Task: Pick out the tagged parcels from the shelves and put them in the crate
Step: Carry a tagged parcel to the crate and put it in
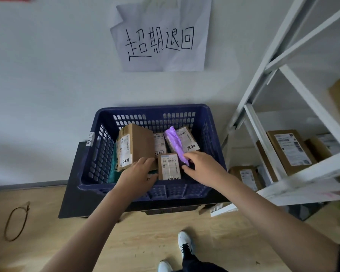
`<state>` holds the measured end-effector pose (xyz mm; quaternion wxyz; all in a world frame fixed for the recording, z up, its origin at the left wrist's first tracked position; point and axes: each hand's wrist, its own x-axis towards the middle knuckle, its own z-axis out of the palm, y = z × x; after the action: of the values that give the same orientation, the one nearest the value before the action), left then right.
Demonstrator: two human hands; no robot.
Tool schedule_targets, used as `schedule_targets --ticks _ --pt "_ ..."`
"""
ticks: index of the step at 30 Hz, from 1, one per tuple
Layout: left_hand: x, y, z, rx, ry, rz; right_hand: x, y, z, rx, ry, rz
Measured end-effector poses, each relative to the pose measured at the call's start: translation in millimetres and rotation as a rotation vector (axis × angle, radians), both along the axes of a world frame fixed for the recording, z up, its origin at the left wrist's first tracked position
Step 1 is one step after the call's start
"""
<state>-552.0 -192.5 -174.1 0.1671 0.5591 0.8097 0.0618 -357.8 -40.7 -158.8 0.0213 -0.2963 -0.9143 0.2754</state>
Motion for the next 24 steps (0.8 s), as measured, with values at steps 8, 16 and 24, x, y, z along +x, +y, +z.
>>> schedule_targets --ticks 8,16,24 --pt "18.7 -4.2 2.9 0.076 0.119 -0.093 35.4 -24.2 1.9 0.093 -0.072 -0.060" --pt "70.4 -13.9 9.4 0.001 0.191 -0.139 107.8 -29.6 16.8 0.159 -0.118 -0.103" --pt "180.3 -8.4 21.6 0.026 0.223 -0.170 240.2 -34.6 29.1 0.193 -0.084 -0.185"
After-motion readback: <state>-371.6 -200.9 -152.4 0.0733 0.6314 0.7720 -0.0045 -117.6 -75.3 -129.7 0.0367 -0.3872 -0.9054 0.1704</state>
